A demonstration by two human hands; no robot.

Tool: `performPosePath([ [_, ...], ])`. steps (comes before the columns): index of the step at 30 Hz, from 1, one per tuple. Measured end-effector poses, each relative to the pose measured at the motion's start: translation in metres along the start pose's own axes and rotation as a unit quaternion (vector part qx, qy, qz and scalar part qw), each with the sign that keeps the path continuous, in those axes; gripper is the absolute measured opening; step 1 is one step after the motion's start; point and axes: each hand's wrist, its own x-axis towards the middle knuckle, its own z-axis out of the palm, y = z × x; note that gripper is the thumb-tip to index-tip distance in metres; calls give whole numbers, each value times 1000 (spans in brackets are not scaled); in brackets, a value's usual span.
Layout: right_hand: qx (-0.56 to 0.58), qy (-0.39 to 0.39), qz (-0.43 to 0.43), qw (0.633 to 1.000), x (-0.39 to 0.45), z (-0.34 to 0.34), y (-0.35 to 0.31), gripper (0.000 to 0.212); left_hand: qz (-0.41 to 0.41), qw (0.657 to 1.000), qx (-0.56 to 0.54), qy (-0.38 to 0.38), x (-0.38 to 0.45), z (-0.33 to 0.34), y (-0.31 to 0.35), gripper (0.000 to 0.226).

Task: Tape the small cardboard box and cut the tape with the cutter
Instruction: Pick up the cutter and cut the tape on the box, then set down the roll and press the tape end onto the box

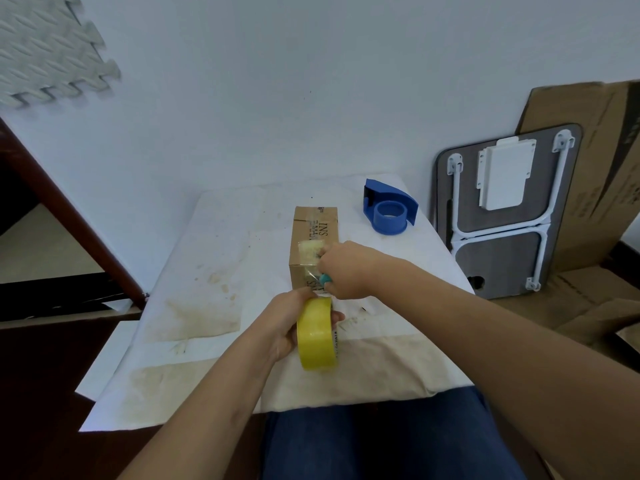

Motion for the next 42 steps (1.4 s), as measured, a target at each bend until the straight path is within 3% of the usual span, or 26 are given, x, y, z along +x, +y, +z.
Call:
performPosePath([
  [7,18,-20,5,1000,0,-3,7,24,-16,1000,-1,0,-7,-10,1,38],
  [9,97,16,13,995,-6,-5,9,28,-31,999,10,-17,-11,-12,1,32],
  [11,245,97,33,964,-16,-4,14,29,-35,998,29,-39,-18,-12,4,29],
  [13,419,204,80,881,-25,1,20,23,-26,995,71,-58,-26,-12,8,28],
  [14,514,249,113,813,-29,5,23,19,-17,993,97,-70,-30,-11,10,26],
  [16,682,306,175,640,-32,17,31,14,4,985,146,-90,-33,-10,14,25],
  [18,781,313,227,490,-38,27,38,12,27,975,198,-101,-32,-5,15,24],
  [20,826,300,269,394,-45,38,44,17,55,958,258,-115,-28,5,15,23],
  [22,847,292,289,337,-52,48,50,24,87,940,308,-117,-24,21,15,20],
  [25,850,286,308,317,-60,62,55,26,142,907,384,-97,-15,44,10,15],
  [31,839,300,333,308,-74,81,63,21,325,723,608,-39,13,74,1,21],
  [35,834,310,345,298,-78,90,67,21,352,603,715,-31,36,82,-6,28],
  [38,836,319,358,268,-81,92,71,23,331,559,759,-37,52,87,-10,31],
  [42,831,331,368,255,-85,92,74,30,320,540,777,-51,64,94,-12,33],
])
